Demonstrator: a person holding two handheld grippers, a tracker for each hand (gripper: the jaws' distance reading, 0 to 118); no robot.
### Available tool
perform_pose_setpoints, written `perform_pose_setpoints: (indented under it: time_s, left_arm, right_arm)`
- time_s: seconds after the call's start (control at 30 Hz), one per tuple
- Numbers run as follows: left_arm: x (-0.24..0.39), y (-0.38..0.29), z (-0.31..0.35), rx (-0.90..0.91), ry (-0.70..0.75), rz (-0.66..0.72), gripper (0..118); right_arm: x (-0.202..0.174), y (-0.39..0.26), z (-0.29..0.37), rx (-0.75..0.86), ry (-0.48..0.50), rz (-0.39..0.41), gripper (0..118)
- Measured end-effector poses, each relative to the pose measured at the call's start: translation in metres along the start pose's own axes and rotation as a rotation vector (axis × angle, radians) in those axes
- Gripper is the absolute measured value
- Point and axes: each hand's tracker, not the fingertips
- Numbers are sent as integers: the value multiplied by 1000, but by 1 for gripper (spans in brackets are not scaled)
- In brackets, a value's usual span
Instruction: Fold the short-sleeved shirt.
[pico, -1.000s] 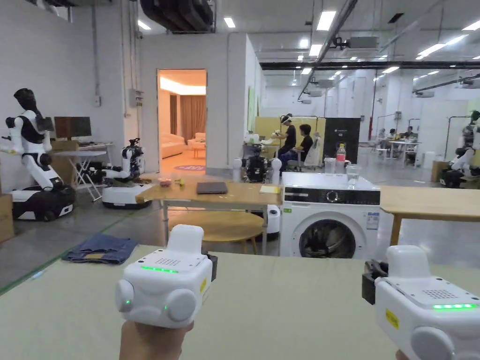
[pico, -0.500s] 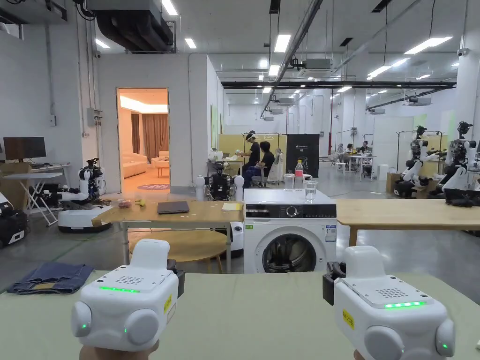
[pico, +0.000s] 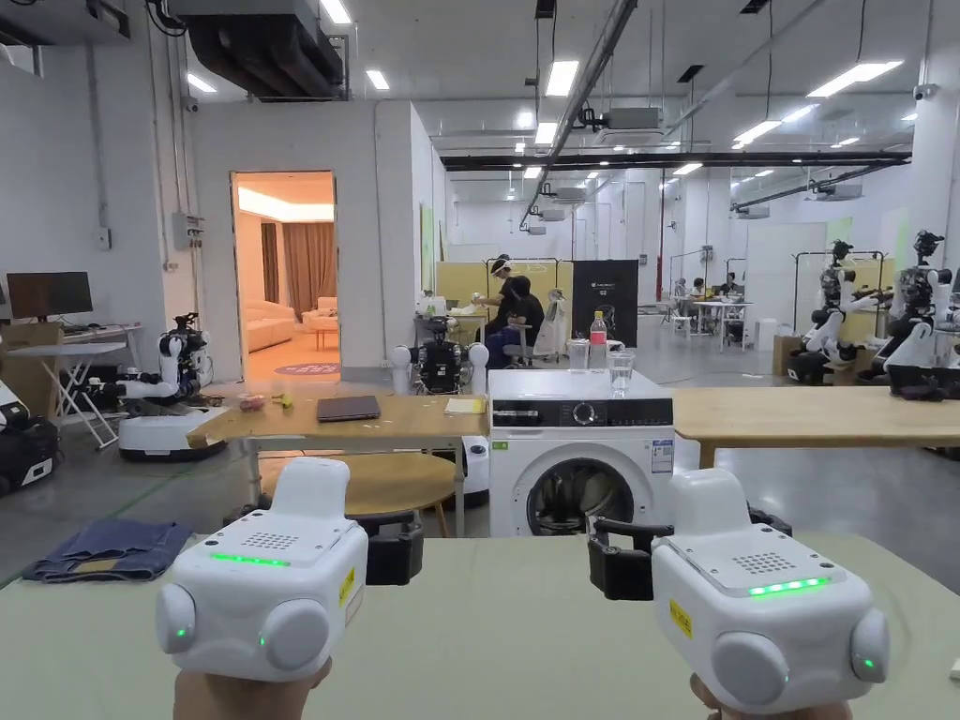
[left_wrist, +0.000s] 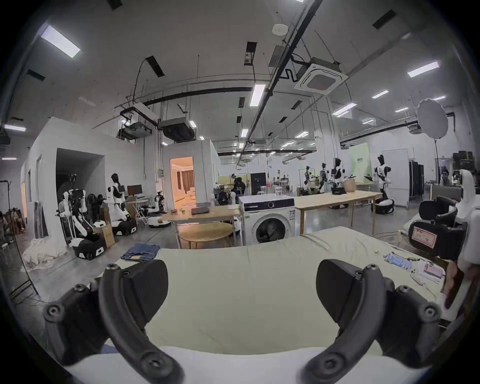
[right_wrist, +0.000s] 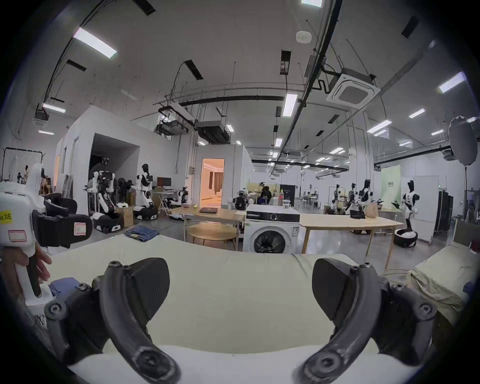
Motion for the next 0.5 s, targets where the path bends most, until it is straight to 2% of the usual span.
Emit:
perform_pose_setpoints:
  time_s: [0.17,0.27,0.4,0.5]
  left_arm:
    - [-5,0,1,-2,6,26,113]
    - [-9,-1,-2,-16,23,38,113]
    - [-12,-3,-1,-19,22,56,113]
    - [-10,-4,1,-30,17,46,113]
  right_arm:
    - [0,0,-3,-29,-4,-10,111]
    - [-4,-2,-4,-99,27,10,111]
    - [-8,-2,-4,-129,1,-38,111]
    - [-15,-3,-2,-127,-53,18,111]
